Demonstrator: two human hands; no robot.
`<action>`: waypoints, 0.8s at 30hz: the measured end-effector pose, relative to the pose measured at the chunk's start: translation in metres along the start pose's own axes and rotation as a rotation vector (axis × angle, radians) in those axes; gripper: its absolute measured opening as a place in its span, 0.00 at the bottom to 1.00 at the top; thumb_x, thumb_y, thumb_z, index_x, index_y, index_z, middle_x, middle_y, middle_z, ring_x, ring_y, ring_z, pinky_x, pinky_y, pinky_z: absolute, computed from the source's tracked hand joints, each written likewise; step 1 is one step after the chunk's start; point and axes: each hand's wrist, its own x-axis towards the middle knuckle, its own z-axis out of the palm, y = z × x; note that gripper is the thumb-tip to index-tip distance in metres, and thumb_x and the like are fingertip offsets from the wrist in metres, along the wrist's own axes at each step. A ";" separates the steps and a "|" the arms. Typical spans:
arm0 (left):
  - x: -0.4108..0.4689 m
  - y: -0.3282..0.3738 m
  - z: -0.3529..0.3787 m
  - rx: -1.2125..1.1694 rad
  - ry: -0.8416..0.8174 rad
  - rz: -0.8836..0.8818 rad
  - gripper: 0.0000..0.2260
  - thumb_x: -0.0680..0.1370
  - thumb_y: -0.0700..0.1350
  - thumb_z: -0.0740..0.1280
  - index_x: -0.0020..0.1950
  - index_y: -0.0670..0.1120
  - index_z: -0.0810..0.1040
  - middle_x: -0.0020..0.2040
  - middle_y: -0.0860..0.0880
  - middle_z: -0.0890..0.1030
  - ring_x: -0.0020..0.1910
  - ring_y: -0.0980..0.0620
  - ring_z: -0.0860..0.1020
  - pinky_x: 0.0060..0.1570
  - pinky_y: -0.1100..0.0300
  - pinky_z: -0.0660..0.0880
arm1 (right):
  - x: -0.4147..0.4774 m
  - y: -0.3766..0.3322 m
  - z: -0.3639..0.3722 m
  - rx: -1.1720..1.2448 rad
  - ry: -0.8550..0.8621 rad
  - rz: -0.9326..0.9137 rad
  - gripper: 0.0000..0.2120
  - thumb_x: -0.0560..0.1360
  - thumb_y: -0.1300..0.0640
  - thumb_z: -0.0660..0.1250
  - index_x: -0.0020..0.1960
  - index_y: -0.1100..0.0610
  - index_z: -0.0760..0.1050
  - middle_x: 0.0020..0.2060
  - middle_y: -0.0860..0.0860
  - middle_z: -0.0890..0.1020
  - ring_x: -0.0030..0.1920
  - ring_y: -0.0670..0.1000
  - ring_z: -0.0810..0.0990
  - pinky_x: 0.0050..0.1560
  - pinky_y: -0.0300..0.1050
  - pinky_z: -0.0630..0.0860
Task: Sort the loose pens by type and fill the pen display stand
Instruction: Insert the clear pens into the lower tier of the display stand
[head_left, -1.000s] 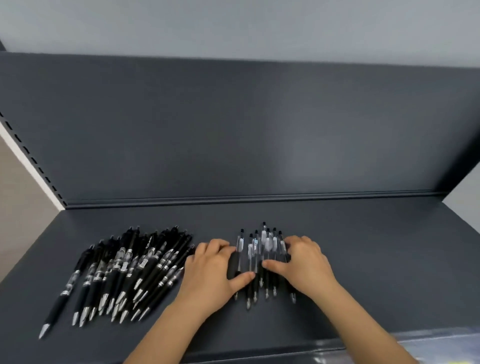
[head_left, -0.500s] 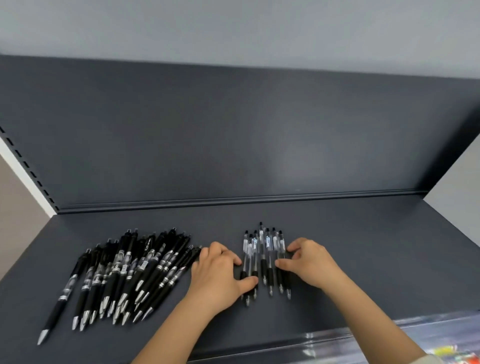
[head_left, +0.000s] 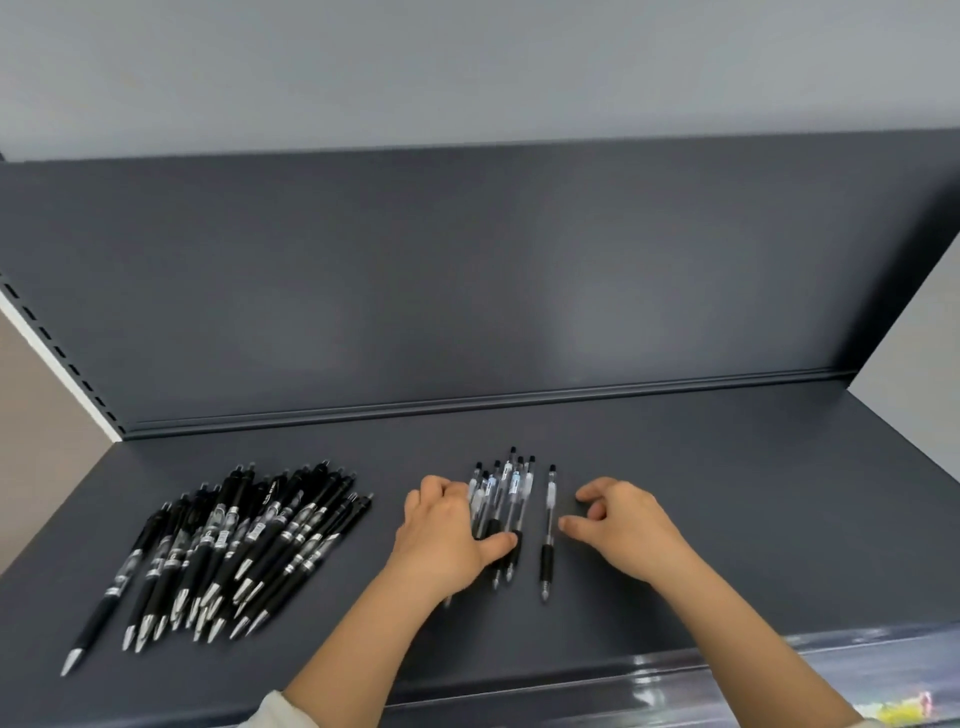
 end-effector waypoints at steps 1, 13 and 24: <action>0.002 0.002 -0.001 -0.028 -0.019 -0.008 0.32 0.74 0.60 0.66 0.72 0.47 0.61 0.68 0.49 0.60 0.69 0.49 0.58 0.65 0.55 0.63 | 0.000 0.002 -0.001 0.008 -0.001 -0.007 0.21 0.74 0.48 0.68 0.63 0.54 0.71 0.37 0.43 0.74 0.46 0.47 0.75 0.50 0.42 0.74; 0.007 0.023 0.009 -0.099 -0.106 -0.032 0.22 0.72 0.55 0.71 0.61 0.47 0.70 0.55 0.50 0.76 0.53 0.51 0.76 0.54 0.55 0.75 | 0.000 0.008 -0.005 0.033 -0.021 -0.044 0.20 0.74 0.47 0.67 0.63 0.55 0.73 0.46 0.46 0.77 0.49 0.47 0.76 0.51 0.39 0.72; -0.001 -0.011 -0.014 -0.062 -0.084 -0.041 0.11 0.80 0.52 0.59 0.49 0.43 0.68 0.49 0.47 0.74 0.48 0.48 0.73 0.47 0.56 0.70 | 0.004 -0.023 0.009 -0.030 -0.020 0.022 0.22 0.73 0.42 0.66 0.55 0.60 0.76 0.47 0.54 0.81 0.48 0.54 0.80 0.51 0.50 0.77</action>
